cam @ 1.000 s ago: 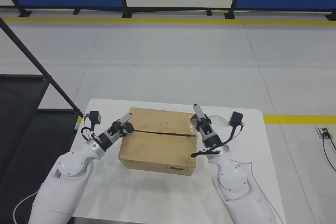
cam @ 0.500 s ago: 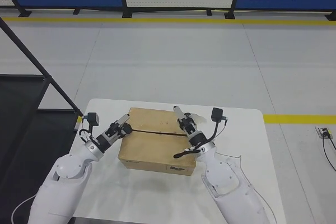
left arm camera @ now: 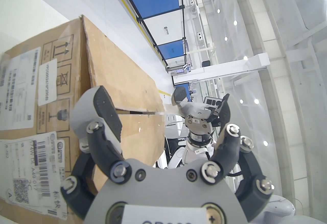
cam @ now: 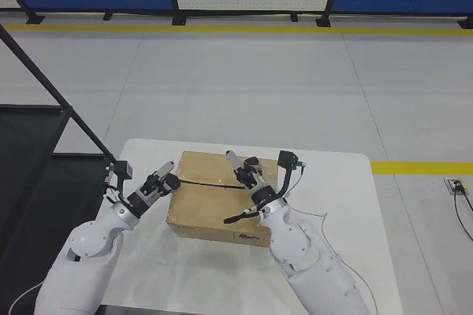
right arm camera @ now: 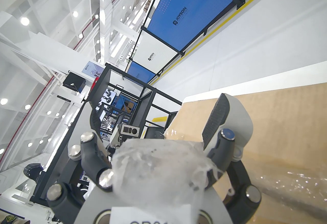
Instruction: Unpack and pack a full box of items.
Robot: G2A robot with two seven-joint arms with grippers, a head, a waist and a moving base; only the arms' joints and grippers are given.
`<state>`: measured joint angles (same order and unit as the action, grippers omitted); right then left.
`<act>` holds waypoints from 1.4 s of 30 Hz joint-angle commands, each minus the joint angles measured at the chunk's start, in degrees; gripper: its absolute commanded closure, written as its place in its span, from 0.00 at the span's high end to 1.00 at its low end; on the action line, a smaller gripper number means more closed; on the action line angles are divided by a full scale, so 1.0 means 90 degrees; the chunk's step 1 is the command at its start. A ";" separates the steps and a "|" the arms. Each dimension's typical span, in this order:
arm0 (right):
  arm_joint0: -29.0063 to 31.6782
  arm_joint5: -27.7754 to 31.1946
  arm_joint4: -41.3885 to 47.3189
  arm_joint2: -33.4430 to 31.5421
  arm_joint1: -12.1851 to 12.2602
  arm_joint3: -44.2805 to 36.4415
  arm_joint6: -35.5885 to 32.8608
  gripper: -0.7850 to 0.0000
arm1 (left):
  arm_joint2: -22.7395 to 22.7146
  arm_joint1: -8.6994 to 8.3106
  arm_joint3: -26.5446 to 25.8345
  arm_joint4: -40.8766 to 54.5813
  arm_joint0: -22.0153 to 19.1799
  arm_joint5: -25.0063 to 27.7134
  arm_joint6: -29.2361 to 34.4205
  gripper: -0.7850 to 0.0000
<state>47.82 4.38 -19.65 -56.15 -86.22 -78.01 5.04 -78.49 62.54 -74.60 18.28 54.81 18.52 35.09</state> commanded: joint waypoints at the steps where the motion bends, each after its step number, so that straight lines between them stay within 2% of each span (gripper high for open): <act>1: -0.0100 -0.0094 -0.0079 0.0082 -0.0045 0.0138 0.0074 1.00 | -0.0092 -0.0016 -0.0046 0.0030 0.0089 0.0023 0.0030 1.00; 12: -0.0517 -0.0230 -0.0210 0.0400 -0.0280 0.0784 0.0252 1.00 | -0.0566 -0.0094 -0.0297 0.0235 0.0497 0.0060 0.0153 1.00; 32: -0.1003 -0.0247 -0.0479 0.0736 -0.0658 0.1449 0.0358 1.00 | -0.1030 -0.0160 -0.0567 0.0467 0.0947 0.0128 0.0301 1.00; 37: -0.0945 -0.0097 -0.0547 0.0618 -0.0690 0.1386 0.0562 1.00 | -0.1170 -0.0180 -0.0642 0.0557 0.1020 0.0138 0.0365 1.00; 42: -0.0509 0.0322 -0.0546 0.0163 -0.0582 0.0786 0.0599 1.00 | -0.1524 -0.0239 -0.1028 0.0720 0.1265 0.0250 0.0671 1.00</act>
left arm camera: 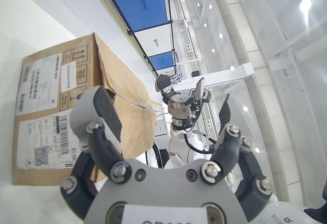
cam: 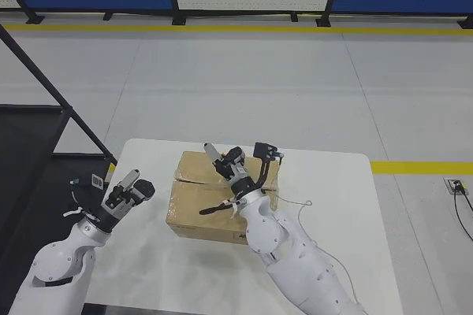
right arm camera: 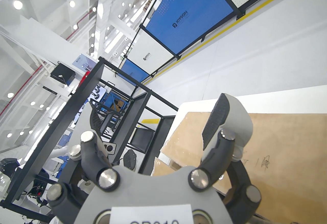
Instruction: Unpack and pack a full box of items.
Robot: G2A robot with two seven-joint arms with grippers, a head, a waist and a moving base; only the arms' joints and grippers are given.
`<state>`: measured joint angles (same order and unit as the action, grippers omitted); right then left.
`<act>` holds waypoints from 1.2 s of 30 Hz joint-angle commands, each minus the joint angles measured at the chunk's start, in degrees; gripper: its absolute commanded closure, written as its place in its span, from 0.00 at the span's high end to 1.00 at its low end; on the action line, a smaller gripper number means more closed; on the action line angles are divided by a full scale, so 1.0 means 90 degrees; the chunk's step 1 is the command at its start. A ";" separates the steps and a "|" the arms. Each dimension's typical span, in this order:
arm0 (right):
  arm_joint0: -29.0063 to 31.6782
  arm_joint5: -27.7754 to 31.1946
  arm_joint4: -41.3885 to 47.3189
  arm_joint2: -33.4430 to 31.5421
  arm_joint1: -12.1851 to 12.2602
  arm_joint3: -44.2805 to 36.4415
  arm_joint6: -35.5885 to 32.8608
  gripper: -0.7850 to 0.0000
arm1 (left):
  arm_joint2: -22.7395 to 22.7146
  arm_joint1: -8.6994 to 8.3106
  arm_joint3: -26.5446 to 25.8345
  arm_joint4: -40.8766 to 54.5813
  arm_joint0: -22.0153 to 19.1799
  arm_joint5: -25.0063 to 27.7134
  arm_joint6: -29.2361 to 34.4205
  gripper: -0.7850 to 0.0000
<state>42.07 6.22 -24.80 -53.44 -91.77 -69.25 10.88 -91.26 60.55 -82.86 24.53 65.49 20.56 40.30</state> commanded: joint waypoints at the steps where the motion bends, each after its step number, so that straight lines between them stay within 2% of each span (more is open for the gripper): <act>1: 0.0251 0.0205 0.0042 -0.0264 0.0072 -0.0366 -0.0131 1.00 | -0.0192 -0.0034 -0.0215 0.0056 0.0147 0.0016 0.0179 1.00; 6: 0.0994 0.0721 0.0295 -0.1028 0.0280 -0.1376 -0.0741 1.00 | -0.0580 -0.0123 -0.0802 -0.0014 0.0521 -0.0138 0.0717 1.00; 10: 0.1547 0.0894 0.0823 -0.1725 0.0439 -0.2035 -0.1537 1.00 | -0.0786 -0.0196 -0.1246 -0.0154 0.0851 -0.0386 0.1329 1.00; 13: 0.1871 0.0821 0.1690 -0.2304 0.0559 -0.2438 -0.2605 1.00 | -0.0973 -0.0256 -0.1432 -0.0076 0.1058 -0.0700 0.1885 1.00; 15: 0.2018 0.0450 0.2228 -0.2742 0.0637 -0.2610 -0.3225 1.00 | -0.1128 -0.0315 -0.1517 -0.0090 0.1158 -0.1134 0.2369 1.00; 16: 0.2055 0.0276 0.2267 -0.2933 0.0669 -0.2701 -0.3306 1.00 | -0.1190 -0.0336 -0.1547 -0.0107 0.1190 -0.1244 0.2529 1.00; 25: 0.2083 0.0260 0.2263 -0.2920 0.0671 -0.2713 -0.3311 1.00 | -0.1190 -0.0336 -0.1547 -0.0107 0.1190 -0.1244 0.2529 1.00; 27: 0.2083 0.0173 0.2254 -0.2859 0.0686 -0.2722 -0.3514 1.00 | -0.1134 -0.0310 -0.1574 0.0116 0.1183 -0.1308 0.2157 1.00; 31: 0.1917 -0.0043 0.2388 -0.2863 0.0734 -0.2586 -0.4141 1.00 | -0.0862 -0.0286 -0.1541 0.0214 0.0912 -0.1870 0.1575 1.00; 36: 0.1724 -0.0050 0.2617 -0.2910 0.0784 -0.2292 -0.4638 1.00 | -0.0265 -0.0257 -0.1251 0.0429 0.0105 -0.2807 0.1382 1.00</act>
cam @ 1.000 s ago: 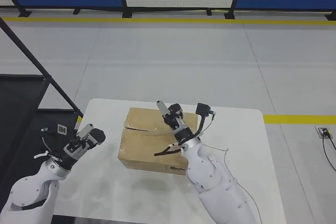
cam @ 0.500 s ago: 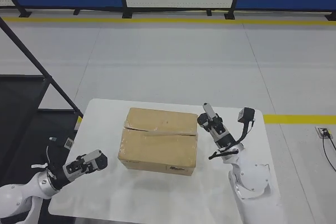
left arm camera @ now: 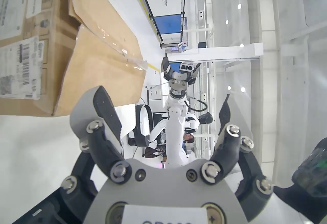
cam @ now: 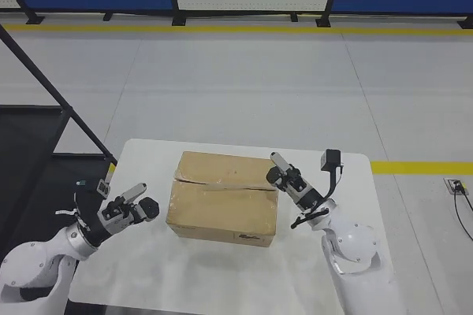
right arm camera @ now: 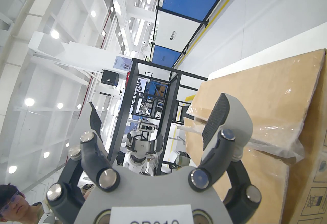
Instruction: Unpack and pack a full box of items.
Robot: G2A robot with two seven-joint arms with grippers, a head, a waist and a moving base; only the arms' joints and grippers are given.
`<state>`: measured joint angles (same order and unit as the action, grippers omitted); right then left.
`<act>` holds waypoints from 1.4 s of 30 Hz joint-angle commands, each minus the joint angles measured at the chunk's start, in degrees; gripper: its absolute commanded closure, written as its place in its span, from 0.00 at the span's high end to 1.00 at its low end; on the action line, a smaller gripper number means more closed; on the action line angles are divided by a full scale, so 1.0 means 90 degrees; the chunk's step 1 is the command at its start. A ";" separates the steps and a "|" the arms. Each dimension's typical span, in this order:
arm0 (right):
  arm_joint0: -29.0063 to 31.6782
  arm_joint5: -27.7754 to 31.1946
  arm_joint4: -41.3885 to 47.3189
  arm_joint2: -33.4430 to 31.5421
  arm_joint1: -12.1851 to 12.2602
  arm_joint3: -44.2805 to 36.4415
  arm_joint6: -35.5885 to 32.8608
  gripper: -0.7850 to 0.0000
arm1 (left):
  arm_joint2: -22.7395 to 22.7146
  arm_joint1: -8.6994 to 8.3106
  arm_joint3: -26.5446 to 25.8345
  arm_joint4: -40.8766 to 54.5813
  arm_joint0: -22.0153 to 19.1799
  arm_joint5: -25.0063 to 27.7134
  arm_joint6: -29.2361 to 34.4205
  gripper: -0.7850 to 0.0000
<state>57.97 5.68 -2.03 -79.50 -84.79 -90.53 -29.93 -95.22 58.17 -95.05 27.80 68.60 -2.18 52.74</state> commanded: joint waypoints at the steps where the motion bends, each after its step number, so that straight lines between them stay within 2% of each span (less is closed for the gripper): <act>1: -0.0087 0.0012 0.0113 -0.0032 0.0018 0.0138 -0.0143 1.00 | 0.0308 0.0018 0.0197 0.0168 -0.0434 -0.0499 0.0004 1.00; 4: -0.0223 0.0039 0.0121 -0.0035 0.0035 0.0313 -0.0135 1.00 | 0.0756 0.0036 0.0476 0.0359 -0.0964 -0.1421 0.0233 1.00; 5: -0.0269 0.0036 0.0140 -0.0031 0.0040 0.0371 -0.0144 1.00 | 0.0800 0.0037 0.0511 0.0398 -0.1015 -0.1560 0.0287 1.00; 14: -0.0507 0.0205 0.0395 -0.0182 0.0106 0.0829 -0.0212 1.00 | 0.0800 0.0037 0.0511 0.0398 -0.1015 -0.1560 0.0287 1.00; 18: -0.0584 0.0260 0.0463 -0.0189 0.0130 0.0982 -0.0250 1.00 | 0.0961 0.0072 0.0389 0.0411 -0.1061 -0.1784 -0.0383 1.00; 22: -0.0627 0.0343 0.0463 -0.0160 0.0149 0.1112 -0.0212 1.00 | 0.1379 0.0116 0.0377 0.0094 -0.1391 -0.2138 -0.0990 1.00; 27: -0.0587 0.0464 0.0604 -0.0233 0.0187 0.1207 -0.0216 1.00 | 0.1920 0.0162 0.0626 -0.0086 -0.1852 -0.2689 -0.0984 1.00; 34: -0.0569 0.0558 0.0682 -0.0254 0.0232 0.1317 -0.0205 1.00 | 0.2424 0.0254 0.1118 -0.0061 -0.2345 -0.2957 -0.1168 1.00; 36: -0.0577 0.0577 0.0723 -0.0265 0.0244 0.1356 -0.0201 1.00 | 0.2490 0.0280 0.1222 0.0040 -0.2433 -0.2967 -0.1243 0.88; 39: -0.0599 0.0588 0.0769 -0.0275 0.0262 0.1419 -0.0210 1.00 | 0.2568 0.0311 0.1305 0.0122 -0.2517 -0.2936 -0.1366 0.65; 42: -0.0629 0.0612 0.0816 -0.0279 0.0280 0.1480 -0.0227 1.00 | 0.2650 0.0323 0.1366 0.0113 -0.2595 -0.3001 -0.1359 0.65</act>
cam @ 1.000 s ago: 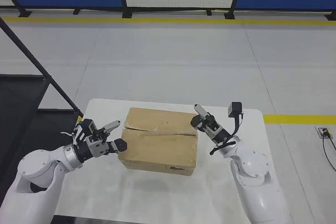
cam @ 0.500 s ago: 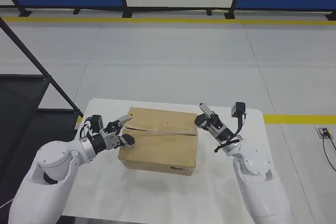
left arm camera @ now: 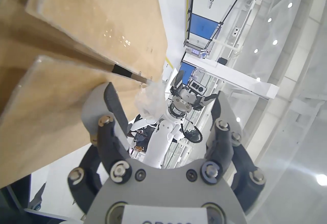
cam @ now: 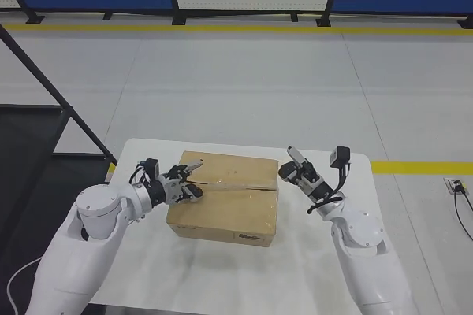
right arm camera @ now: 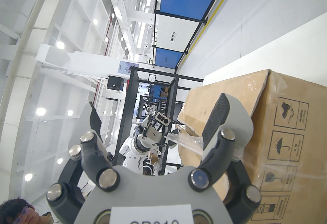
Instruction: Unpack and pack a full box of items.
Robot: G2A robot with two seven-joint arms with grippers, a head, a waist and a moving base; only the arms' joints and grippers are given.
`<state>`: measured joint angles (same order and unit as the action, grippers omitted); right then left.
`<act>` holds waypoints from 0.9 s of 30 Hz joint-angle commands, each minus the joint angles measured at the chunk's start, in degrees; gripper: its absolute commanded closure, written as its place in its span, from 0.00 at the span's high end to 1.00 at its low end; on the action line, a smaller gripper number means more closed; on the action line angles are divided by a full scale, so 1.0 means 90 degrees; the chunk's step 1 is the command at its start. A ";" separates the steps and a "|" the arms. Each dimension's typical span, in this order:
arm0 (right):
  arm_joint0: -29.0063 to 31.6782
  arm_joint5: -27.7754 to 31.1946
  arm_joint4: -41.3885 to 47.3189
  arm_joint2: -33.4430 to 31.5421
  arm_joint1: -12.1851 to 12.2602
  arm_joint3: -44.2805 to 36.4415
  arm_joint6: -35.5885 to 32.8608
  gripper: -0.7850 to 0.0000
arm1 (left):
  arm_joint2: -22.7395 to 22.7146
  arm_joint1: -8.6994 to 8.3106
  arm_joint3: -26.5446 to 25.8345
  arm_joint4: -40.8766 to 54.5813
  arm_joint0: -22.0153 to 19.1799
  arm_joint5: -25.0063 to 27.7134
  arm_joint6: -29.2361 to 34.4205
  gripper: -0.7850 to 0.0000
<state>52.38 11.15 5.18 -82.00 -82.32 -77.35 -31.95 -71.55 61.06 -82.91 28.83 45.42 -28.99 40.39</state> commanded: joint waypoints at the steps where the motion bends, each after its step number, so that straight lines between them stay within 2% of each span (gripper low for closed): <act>1: -0.0017 0.0011 0.0028 -0.0001 0.0010 0.0032 -0.0010 1.00 | 0.0041 0.0006 0.0036 0.0021 -0.0039 -0.0043 0.0047 0.64; 4: -0.0046 0.0027 0.0064 -0.0002 0.0027 0.0080 -0.0016 1.00 | 0.0066 0.0011 0.0093 0.0086 -0.0081 -0.0065 0.0117 0.61; 6: -0.0067 0.0040 0.0076 0.0004 0.0036 0.0117 0.0002 1.00 | 0.0077 0.0010 0.0120 0.0098 -0.0099 -0.0081 0.0155 0.50; 8: -0.0095 0.0045 0.0085 0.0016 0.0046 0.0159 0.0006 1.00 | 0.0102 0.0006 0.0140 0.0078 -0.0115 -0.0108 0.0214 0.46; 12: -0.0138 0.0051 0.0127 0.0046 0.0062 0.0212 -0.0004 1.00 | 0.0140 0.0002 0.0178 0.0059 -0.0155 -0.0117 0.0293 0.19; 15: -0.0168 0.0034 0.0159 0.0075 0.0078 0.0239 -0.0095 1.00 | 0.0176 0.0002 0.0180 0.0021 -0.0193 -0.0089 0.0330 0.12; 16: -0.0180 0.0023 0.0177 0.0081 0.0084 0.0247 -0.0132 1.00 | 0.0195 0.0000 0.0181 -0.0010 -0.0209 -0.0069 0.0367 0.00; 27: -0.0234 -0.0197 0.0785 0.0067 0.0164 0.0271 -0.0945 1.00 | 0.0351 -0.0016 0.0285 -0.0382 -0.0438 0.0279 0.0620 0.00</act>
<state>50.33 9.86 11.41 -81.32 -80.92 -74.99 -39.59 -68.51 60.93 -80.52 25.87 41.73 -27.00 45.81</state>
